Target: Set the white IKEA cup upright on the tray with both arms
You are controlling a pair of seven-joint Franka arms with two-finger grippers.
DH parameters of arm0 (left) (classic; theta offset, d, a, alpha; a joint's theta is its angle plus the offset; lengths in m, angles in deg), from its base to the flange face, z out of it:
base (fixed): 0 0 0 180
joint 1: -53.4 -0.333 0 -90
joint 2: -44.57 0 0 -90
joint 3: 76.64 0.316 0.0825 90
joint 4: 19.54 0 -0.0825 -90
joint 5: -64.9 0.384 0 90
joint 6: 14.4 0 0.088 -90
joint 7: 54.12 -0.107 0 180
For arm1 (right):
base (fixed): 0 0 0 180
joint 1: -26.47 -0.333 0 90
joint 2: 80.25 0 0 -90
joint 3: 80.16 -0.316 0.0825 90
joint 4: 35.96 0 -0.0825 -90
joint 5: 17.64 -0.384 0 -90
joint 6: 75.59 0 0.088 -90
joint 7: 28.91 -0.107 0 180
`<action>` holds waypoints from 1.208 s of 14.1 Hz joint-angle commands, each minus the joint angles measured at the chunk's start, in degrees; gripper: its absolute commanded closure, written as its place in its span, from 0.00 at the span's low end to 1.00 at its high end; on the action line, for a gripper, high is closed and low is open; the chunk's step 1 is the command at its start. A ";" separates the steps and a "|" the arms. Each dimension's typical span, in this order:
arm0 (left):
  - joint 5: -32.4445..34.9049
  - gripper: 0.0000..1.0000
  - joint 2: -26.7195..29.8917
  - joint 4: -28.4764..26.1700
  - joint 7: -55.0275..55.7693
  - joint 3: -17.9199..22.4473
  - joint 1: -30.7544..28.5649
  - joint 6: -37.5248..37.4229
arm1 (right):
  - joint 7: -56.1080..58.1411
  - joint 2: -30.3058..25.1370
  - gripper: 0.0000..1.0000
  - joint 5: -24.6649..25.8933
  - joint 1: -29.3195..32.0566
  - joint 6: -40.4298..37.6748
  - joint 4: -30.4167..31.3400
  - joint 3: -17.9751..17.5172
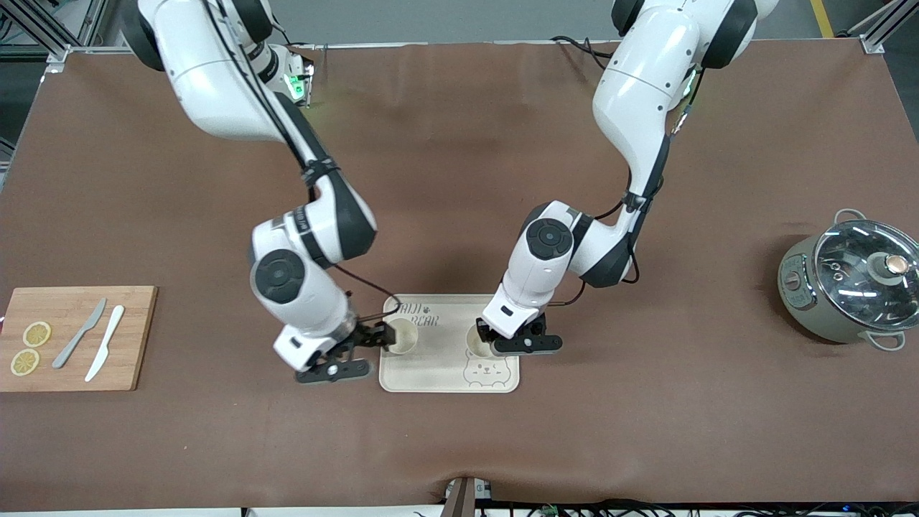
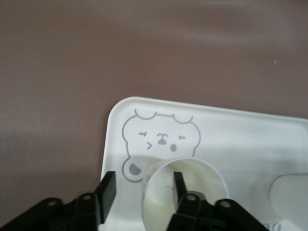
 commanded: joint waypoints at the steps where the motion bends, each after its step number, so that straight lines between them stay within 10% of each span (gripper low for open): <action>1: 1.11 0.00 3.90 0.31 1.47 0.04 -1.72 -8.42 | 1.30 -4.84 0.00 0.06 3.30 -4.83 1.12 -0.43; 7: -2.14 0.00 14.63 2.16 -19.32 -0.31 -11.66 -23.13 | 1.04 -12.84 0.00 0.67 8.06 -11.88 6.83 4.56; 17: -1.97 0.00 25.78 1.02 -44.15 -0.31 -27.22 -41.05 | 9.03 -34.72 0.00 0.41 14.99 -2.73 32.40 5.20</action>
